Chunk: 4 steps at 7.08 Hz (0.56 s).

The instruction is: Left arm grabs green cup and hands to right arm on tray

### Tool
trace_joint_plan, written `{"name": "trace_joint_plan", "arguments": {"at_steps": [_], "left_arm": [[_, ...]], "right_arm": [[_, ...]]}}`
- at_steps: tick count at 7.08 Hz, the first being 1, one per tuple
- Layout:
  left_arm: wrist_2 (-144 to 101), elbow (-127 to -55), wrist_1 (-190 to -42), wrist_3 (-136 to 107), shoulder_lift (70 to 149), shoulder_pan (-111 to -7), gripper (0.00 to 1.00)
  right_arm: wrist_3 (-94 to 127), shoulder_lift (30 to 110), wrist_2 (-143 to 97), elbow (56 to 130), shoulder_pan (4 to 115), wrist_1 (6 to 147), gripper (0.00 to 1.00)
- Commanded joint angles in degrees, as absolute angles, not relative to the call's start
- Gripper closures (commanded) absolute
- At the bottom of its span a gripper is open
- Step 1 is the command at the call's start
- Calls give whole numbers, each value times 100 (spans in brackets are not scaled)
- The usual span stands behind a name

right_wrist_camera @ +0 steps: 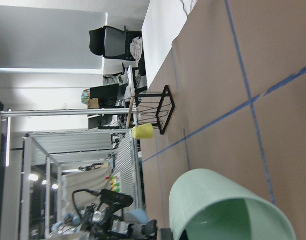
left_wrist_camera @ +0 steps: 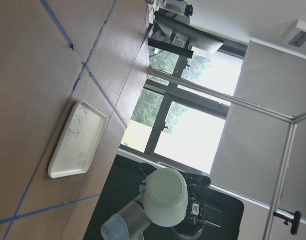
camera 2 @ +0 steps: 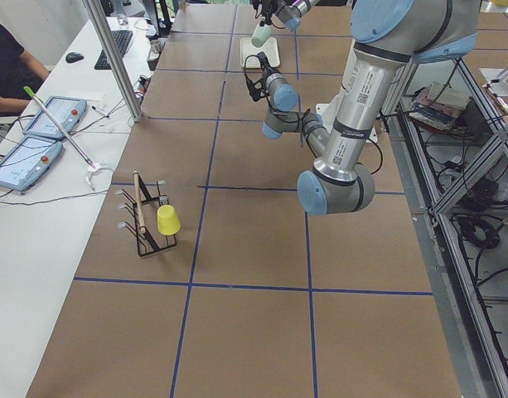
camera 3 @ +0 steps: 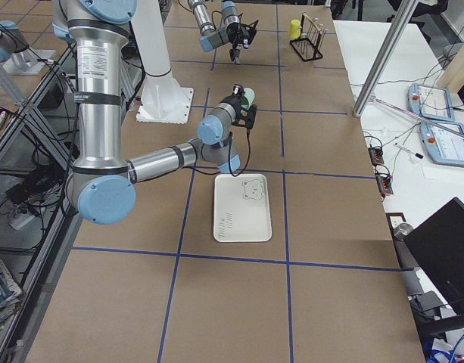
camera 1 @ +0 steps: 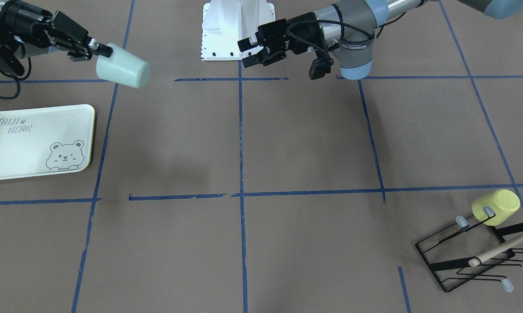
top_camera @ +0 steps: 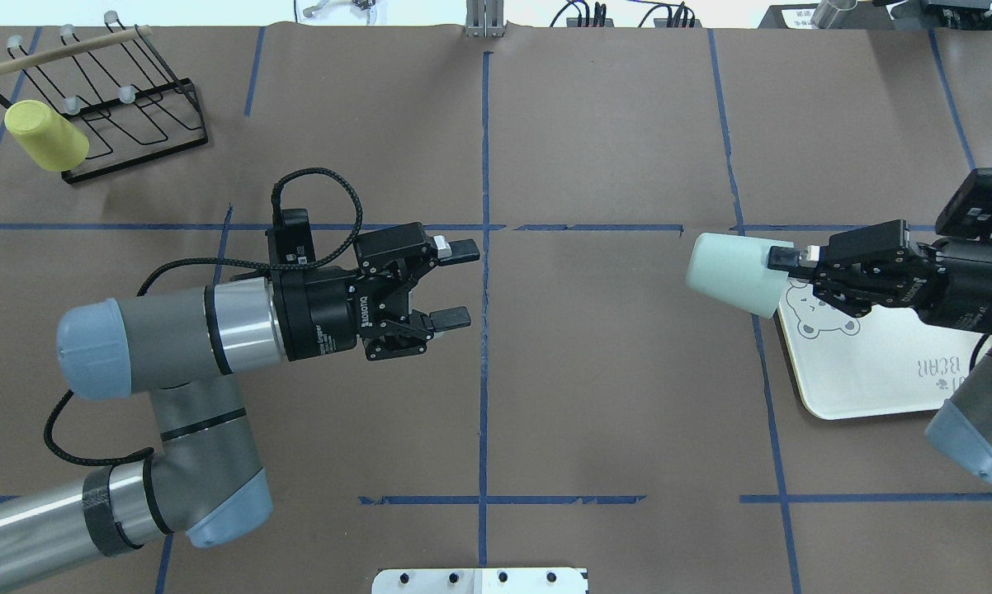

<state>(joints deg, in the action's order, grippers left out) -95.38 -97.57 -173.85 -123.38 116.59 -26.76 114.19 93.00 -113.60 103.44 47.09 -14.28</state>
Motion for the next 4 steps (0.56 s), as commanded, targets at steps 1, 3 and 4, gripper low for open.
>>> {"name": "trace_joint_plan", "arguments": {"at_steps": [1,3,4], "left_arm": [[-9554,-10325,-15146,-11432,11715,-2795,0],[-9536,-10888,-12975,-10288,11725,-2873,0],[-9519,-11046,-11981,-9892,11716,-3092,0]], "right_arm": [[9955,9615,-11722,10362,5384,-234,100],[8734,9624,-13099,10389,6473,1154,100],[8510,9702,-13191,10389,6625,1691,100]]}}
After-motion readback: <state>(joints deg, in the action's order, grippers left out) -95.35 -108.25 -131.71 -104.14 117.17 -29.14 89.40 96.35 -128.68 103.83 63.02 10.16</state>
